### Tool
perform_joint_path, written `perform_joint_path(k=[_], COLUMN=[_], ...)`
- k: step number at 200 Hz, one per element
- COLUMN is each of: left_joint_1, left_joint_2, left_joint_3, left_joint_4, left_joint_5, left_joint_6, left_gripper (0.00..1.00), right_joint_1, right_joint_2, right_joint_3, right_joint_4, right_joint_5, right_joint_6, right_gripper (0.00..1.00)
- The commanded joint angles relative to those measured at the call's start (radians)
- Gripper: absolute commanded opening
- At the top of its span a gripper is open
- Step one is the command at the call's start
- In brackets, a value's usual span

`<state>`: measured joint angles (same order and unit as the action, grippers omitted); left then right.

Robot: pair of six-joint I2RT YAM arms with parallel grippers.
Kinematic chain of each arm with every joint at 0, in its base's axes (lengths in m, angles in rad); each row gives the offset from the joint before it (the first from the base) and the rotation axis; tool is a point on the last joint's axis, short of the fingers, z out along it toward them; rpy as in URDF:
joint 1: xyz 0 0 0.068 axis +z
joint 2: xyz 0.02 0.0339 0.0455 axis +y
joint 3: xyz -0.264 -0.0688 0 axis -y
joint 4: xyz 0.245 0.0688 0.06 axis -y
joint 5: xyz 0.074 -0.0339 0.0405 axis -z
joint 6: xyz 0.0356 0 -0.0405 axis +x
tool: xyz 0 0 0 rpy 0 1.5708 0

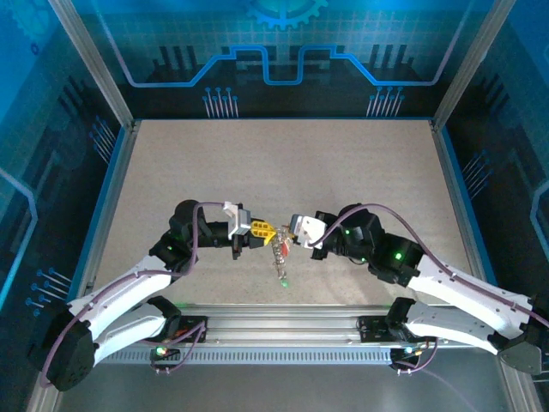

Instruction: Put the keys on the keyring

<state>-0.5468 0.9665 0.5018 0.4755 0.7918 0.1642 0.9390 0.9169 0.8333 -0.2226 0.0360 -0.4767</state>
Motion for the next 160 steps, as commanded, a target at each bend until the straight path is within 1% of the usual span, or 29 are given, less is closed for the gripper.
perform_joint_path(k=[1, 30, 64, 70, 81, 91, 107, 122, 160], left_joint_1=[-0.005, -0.020, -0.038, -0.041, -0.046, -0.046, -0.050, -0.050, -0.064], left_joint_2=[-0.029, -0.035, -0.028, -0.026, -0.022, -0.019, -0.007, 0.010, 0.050], left_joint_3=[0.015, 0.025, 0.044, 0.047, 0.048, 0.048, 0.047, 0.046, 0.043], left_joint_4=[-0.013, -0.064, -0.113, -0.119, -0.118, -0.107, -0.088, -0.073, -0.020], left_joint_5=[-0.006, -0.032, -0.056, -0.067, -0.091, -0.114, -0.125, -0.123, -0.140], left_joint_6=[0.040, 0.073, 0.096, 0.096, 0.086, 0.064, 0.038, 0.019, -0.022], left_gripper=[0.00, 0.00, 0.00, 0.00, 0.00, 0.00, 0.00, 0.00, 0.00], right_joint_1=[-0.020, -0.021, -0.013, -0.013, -0.012, -0.005, 0.017, 0.034, 0.073], right_joint_2=[0.009, 0.035, 0.090, 0.108, 0.153, 0.200, 0.259, 0.291, 0.362], right_joint_3=[0.087, 0.155, 0.245, 0.274, 0.351, 0.418, 0.484, 0.520, 0.605], right_joint_4=[-0.096, -0.186, -0.271, -0.306, -0.420, -0.527, -0.622, -0.642, -0.637], right_joint_5=[-0.010, -0.054, -0.040, -0.048, -0.054, -0.008, 0.127, 0.227, 0.383], right_joint_6=[-0.032, -0.048, -0.055, -0.065, -0.107, -0.156, -0.247, -0.339, -0.571], right_gripper=[0.00, 0.00, 0.01, 0.01, 0.01, 0.00, 0.00, 0.00, 0.00])
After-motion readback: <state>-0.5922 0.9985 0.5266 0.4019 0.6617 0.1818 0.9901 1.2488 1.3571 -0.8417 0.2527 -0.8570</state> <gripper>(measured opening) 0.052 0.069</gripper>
